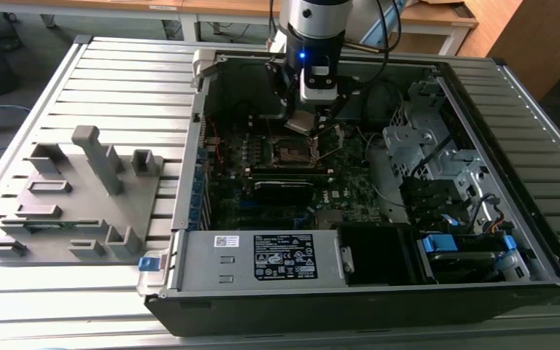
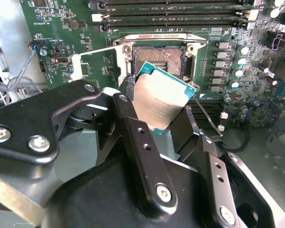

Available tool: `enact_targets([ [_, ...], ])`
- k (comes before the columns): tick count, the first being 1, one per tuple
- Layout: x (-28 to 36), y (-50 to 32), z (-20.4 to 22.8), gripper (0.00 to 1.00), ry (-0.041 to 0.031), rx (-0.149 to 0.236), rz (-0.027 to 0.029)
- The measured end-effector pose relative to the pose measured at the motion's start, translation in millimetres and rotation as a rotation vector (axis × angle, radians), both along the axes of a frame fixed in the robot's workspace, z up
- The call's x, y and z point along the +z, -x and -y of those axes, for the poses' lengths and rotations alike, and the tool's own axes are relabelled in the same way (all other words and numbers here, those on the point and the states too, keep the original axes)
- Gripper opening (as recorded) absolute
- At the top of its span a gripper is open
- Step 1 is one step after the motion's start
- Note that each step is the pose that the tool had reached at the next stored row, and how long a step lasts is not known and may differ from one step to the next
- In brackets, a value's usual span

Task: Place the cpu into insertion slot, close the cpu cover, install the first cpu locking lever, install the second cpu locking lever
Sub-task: 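Place the cpu into insertion slot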

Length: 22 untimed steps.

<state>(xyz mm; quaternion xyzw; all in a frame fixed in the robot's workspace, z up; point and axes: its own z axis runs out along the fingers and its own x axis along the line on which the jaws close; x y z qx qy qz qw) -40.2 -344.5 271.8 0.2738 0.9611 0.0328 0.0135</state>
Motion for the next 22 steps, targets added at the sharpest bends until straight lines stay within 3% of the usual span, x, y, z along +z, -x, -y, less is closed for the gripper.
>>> enact_targets([
  [3,0.0,0.0,0.0,0.54,0.0,-0.003,-0.0005],
  [12,-0.1,0.0,0.0,0.54,-0.0002,-0.003,-0.0095],
  [22,-2.0,0.6,0.0,0.54,0.0003,-0.003,-0.0094],
])
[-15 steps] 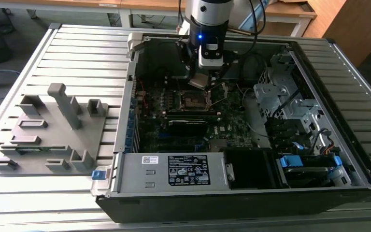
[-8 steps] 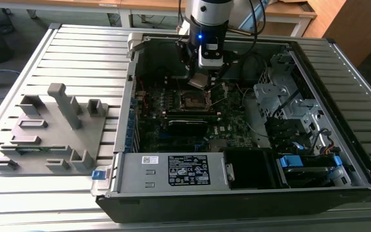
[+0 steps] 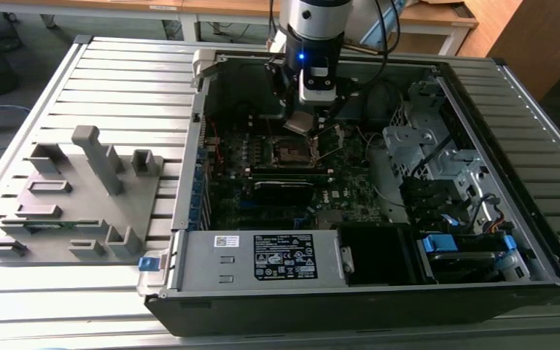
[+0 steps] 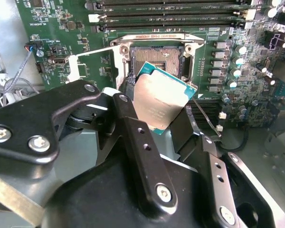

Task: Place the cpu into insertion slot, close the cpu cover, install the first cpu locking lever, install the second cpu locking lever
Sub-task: 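Place the cpu into insertion slot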

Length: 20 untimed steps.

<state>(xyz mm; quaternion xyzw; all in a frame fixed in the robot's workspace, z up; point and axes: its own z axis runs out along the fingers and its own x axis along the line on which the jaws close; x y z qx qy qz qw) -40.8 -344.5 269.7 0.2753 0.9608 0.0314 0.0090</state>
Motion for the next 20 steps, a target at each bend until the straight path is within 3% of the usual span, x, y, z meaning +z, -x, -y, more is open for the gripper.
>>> enact_targets([
  [6,-4.8,1.6,0.0,0.54,0.0034,-0.026,0.0008],
  [20,-15.9,1.7,0.0,0.54,0.0037,-0.276,0.0003],
])
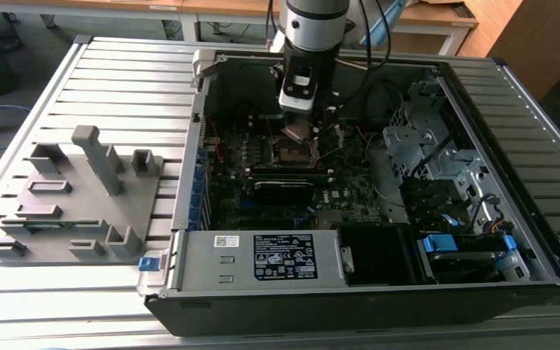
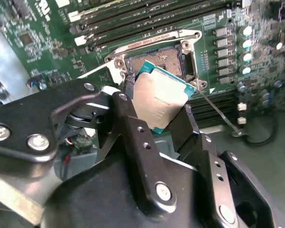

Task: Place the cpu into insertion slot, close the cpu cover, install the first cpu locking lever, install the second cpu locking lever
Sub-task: 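Place the cpu into insertion slot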

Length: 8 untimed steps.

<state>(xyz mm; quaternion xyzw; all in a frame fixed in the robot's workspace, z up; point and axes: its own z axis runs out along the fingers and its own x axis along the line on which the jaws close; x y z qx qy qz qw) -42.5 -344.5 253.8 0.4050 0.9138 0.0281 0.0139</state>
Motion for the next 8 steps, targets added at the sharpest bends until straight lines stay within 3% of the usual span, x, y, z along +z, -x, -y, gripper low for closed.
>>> enact_targets([
  [8,-5.5,0.0,0.0,0.54,0.0,-0.145,0.0],
])
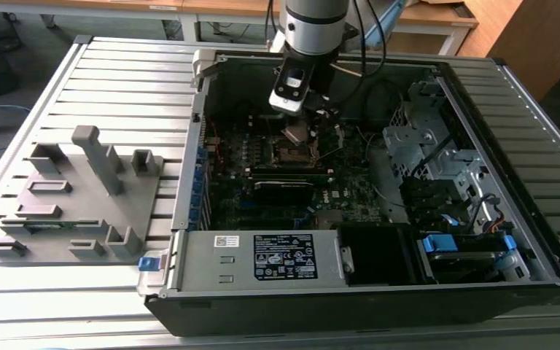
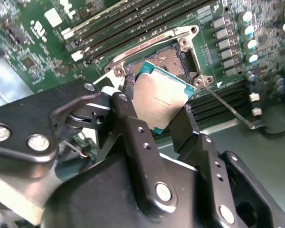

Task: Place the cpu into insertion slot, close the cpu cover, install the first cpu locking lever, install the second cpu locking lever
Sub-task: 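Place the cpu into insertion slot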

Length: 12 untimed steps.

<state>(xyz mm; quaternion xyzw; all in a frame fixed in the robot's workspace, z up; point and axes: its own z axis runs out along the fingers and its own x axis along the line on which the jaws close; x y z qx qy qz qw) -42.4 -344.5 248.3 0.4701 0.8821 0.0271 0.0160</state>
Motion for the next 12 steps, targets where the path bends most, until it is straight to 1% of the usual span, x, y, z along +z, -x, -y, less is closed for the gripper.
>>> enact_targets([
  [7,-4.3,0.0,0.0,0.54,0.0,-0.128,0.0],
  [9,-4.6,0.0,0.0,0.54,0.0002,-0.162,-0.0001],
  [12,-4.7,0.0,0.0,0.54,0.0001,-0.165,-0.0001],
])
